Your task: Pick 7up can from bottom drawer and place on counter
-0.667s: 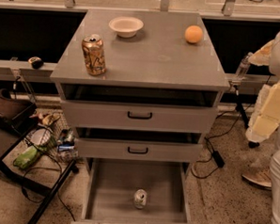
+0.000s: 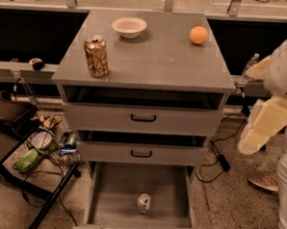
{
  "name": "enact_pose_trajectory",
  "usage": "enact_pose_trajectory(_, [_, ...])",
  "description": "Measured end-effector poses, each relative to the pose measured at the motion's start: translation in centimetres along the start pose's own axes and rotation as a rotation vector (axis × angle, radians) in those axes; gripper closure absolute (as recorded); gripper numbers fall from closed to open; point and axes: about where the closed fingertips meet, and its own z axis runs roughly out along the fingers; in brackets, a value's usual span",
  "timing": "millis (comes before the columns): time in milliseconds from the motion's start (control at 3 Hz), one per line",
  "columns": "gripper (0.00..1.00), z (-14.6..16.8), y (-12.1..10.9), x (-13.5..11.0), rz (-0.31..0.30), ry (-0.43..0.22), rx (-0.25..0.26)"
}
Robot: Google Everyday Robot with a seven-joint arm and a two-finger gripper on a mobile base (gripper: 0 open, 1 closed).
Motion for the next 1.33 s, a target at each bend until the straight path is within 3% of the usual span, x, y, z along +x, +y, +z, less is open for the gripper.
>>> enact_pose_trajectory(333, [0.0, 4.7, 4.3, -0.7, 0.063, -0.137, -0.047])
enact_pose_trajectory(667, [0.0, 11.8, 9.1, -1.1, 0.101, -0.304, -0.134])
enact_pose_trajectory(1000, [0.0, 19.9, 14.3, -1.2, 0.186, -0.515, -0.225])
enact_pose_trajectory(1333, [0.0, 24.3, 14.7, -2.4, 0.284, -0.734, -0.179])
